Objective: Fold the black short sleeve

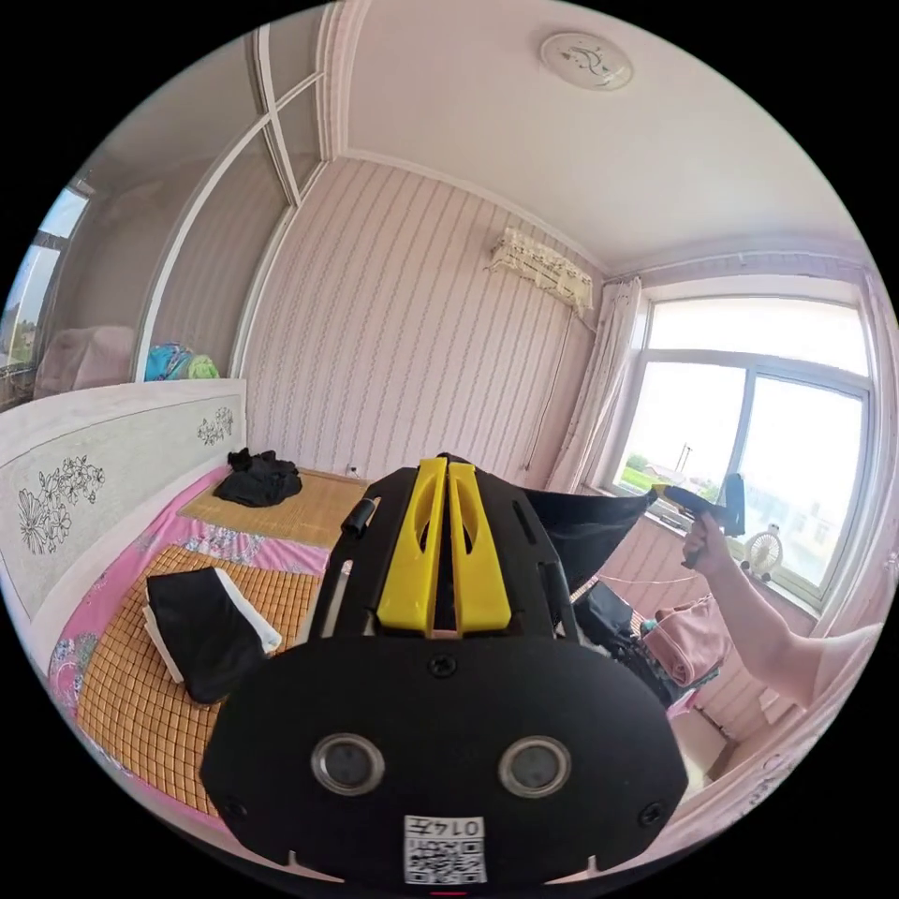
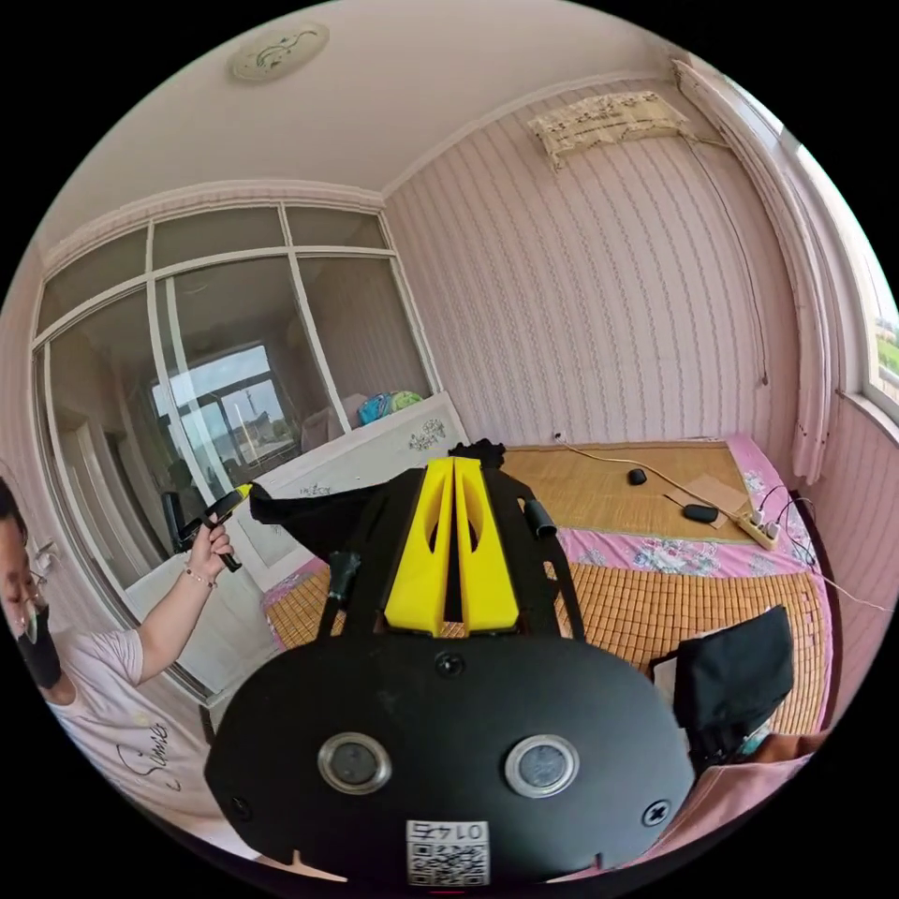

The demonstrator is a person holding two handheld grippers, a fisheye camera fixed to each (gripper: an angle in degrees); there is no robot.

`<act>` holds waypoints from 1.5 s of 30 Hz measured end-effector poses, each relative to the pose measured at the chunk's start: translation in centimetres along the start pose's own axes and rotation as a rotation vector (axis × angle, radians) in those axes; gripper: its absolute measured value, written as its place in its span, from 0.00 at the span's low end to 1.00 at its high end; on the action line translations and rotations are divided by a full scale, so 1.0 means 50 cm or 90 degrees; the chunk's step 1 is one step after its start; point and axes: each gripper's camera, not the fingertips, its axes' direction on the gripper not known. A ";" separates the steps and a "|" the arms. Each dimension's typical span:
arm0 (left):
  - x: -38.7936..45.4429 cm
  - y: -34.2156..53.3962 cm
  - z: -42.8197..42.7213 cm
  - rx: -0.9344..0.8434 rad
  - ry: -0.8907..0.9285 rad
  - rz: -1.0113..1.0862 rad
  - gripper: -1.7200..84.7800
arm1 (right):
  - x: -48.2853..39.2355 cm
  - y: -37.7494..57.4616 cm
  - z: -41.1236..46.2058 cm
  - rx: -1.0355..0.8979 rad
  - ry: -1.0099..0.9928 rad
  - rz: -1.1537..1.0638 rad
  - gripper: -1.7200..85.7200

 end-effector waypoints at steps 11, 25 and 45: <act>-0.156 0.438 0.213 -0.400 -0.017 -0.197 0.01 | 0.180 0.517 0.237 -0.397 0.105 0.214 0.02; -0.214 0.617 0.291 -0.609 -0.030 -0.229 0.01 | 0.234 0.713 0.318 -0.552 0.111 0.337 0.02; -0.272 0.627 0.319 -0.640 -0.033 -0.223 0.01 | 0.183 0.749 0.485 -0.675 0.112 0.266 0.02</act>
